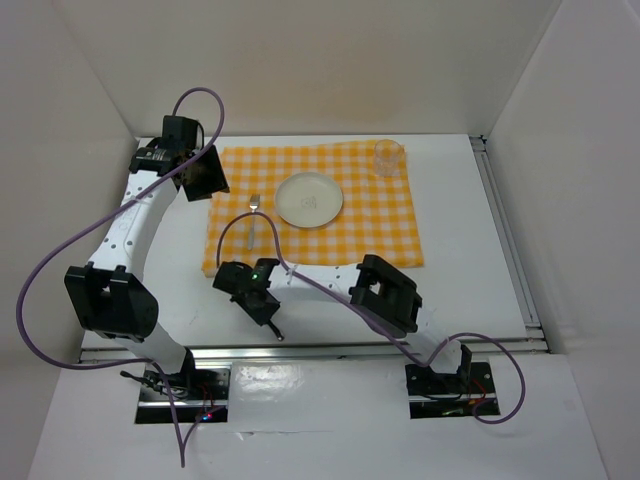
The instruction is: Set the dinner table for one person
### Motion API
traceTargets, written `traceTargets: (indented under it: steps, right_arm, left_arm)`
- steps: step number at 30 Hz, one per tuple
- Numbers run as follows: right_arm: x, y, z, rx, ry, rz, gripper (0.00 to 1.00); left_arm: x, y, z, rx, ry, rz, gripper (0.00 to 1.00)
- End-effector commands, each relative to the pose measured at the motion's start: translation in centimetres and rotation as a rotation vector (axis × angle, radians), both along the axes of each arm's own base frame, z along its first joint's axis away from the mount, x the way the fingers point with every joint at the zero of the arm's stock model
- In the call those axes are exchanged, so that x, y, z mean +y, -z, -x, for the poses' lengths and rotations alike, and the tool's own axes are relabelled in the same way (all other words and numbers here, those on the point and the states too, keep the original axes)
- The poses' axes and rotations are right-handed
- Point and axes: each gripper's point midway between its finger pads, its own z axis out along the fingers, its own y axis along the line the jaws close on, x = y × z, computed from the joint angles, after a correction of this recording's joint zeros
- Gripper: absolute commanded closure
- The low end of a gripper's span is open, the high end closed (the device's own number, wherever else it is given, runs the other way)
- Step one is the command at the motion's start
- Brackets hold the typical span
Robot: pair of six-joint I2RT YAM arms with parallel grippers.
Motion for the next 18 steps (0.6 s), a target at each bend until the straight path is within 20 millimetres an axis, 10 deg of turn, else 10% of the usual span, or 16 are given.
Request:
traceTargets:
  steps: [1,18]
  right_arm:
    - [-2.8,-0.5,-2.5,-0.059,0.062,0.086,1.00]
    - [-6.7,-5.2,-4.4,-0.117,0.144,0.074,1.00]
  left_arm:
    - [0.3,-1.9,0.1,-0.053,-0.025,0.011,0.40]
    - [0.3,-2.3,-0.1,-0.062,-0.025,0.011,0.40]
